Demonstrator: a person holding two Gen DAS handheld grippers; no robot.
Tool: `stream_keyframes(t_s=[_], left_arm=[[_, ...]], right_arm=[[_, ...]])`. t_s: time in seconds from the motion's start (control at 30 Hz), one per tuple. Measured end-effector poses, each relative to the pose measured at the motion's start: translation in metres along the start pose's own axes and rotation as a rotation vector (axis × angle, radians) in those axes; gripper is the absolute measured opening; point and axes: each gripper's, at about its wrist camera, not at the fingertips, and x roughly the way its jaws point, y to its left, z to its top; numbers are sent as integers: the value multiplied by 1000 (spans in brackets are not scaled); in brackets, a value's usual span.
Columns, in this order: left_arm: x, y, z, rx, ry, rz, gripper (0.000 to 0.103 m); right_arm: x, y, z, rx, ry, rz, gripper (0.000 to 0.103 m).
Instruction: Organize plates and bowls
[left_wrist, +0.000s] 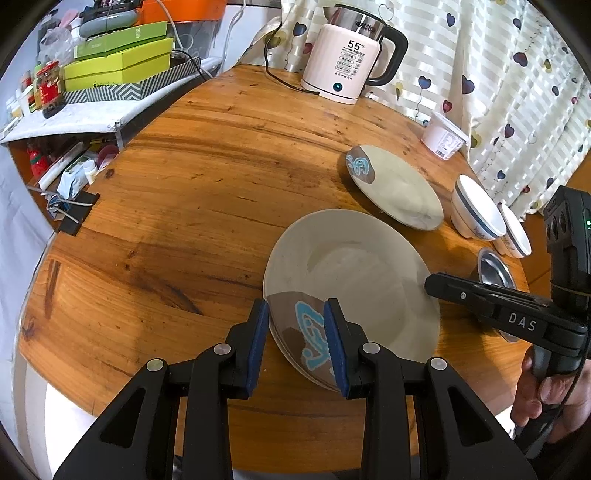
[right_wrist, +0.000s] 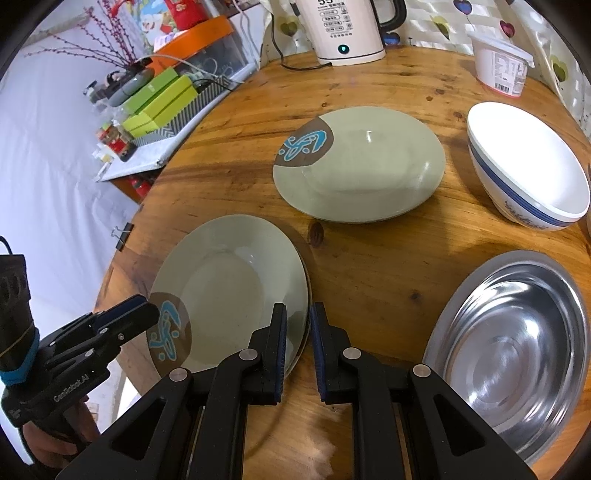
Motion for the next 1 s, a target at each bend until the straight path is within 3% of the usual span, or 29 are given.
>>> stream_keyframes(t_s=[0.3,0.4,0.47,0.67,1.0], left_arm=[[-9,-1,5,6,-29,7,32],[-14,-4,6,17,-43,12,32],[-17,-7,9,25,-51,15,32],[-19,-14,12,46,-58,8,32],[-20,-25,14,70,-64,0,32]], right_arm=[[-21,0,-3,-6,-53,28,15],[-29,-2,-5,1,-76,37,18],[-34,-4,-6,6,-91,36,29],[-45,-8,-9,15,-110,60,35],[-54,-10,-13,27,-110,46,35]])
